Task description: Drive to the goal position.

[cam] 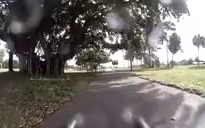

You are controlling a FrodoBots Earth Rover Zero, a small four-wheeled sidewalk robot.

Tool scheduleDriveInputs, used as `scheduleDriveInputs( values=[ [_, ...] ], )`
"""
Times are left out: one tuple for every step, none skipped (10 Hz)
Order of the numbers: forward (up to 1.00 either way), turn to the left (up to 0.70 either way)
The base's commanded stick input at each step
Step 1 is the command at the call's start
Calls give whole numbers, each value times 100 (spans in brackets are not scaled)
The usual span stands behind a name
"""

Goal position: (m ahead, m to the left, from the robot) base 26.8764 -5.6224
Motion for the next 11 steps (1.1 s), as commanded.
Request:
scheduleDriveInputs(
  values=[
    [85,0],
    [85,0],
    [85,0],
    [85,0],
    [85,0],
    [85,0],
    [85,0],
    [85,0],
    [85,0],
    [85,0],
    [85,0]
  ],
)
